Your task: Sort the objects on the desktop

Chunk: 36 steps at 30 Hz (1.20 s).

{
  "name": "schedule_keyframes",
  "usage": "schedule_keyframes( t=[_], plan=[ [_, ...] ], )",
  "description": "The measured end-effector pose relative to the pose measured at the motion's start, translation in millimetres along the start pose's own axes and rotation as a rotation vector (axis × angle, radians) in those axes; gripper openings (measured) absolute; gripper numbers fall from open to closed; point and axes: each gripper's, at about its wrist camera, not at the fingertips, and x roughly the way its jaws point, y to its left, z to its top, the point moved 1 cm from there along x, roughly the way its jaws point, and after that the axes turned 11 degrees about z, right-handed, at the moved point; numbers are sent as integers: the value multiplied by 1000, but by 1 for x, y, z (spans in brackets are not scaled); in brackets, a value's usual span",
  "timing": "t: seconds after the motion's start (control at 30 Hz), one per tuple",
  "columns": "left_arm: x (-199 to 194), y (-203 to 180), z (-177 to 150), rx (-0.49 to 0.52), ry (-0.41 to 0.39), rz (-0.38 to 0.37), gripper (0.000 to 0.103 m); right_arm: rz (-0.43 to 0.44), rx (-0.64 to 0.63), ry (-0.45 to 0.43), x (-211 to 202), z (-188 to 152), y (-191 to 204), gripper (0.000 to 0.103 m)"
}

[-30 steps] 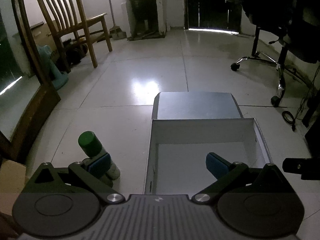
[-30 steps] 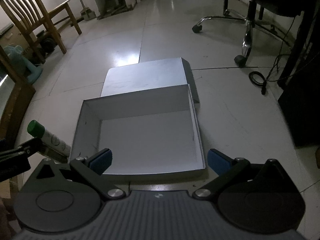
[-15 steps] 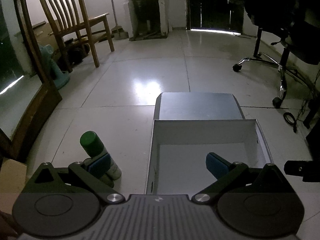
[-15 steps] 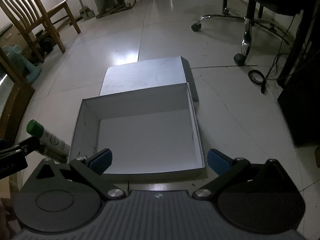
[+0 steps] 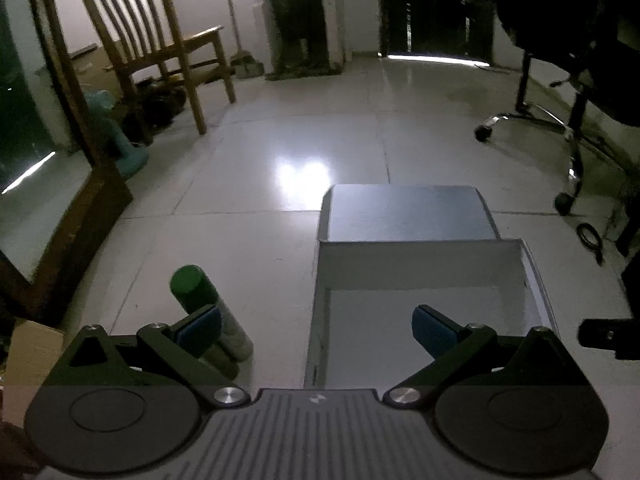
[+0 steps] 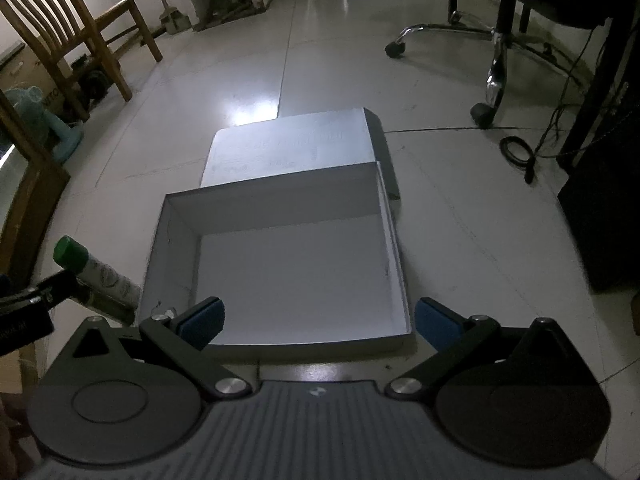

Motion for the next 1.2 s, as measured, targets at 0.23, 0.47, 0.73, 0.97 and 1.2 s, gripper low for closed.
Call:
schedule_keyframes(
  t=[0.23, 0.47, 0.73, 0.97, 1.2],
  plan=[
    [-1, 6, 3, -15, -13, 5, 103, -5, -24, -9, 0, 3, 7, 103],
    [2, 7, 3, -15, -21, 11, 103, -1, -19, 10, 5, 14, 6, 103],
    [6, 6, 5, -7, -40, 23, 103, 4, -31, 7, 11, 20, 3, 103],
    [14, 12, 12, -25, -50, 52, 103, 1, -54, 5, 18, 23, 6, 103],
    [30, 21, 13, -22, -67, 112, 103, 8, -78, -4, 23, 26, 11, 103]
  ],
)
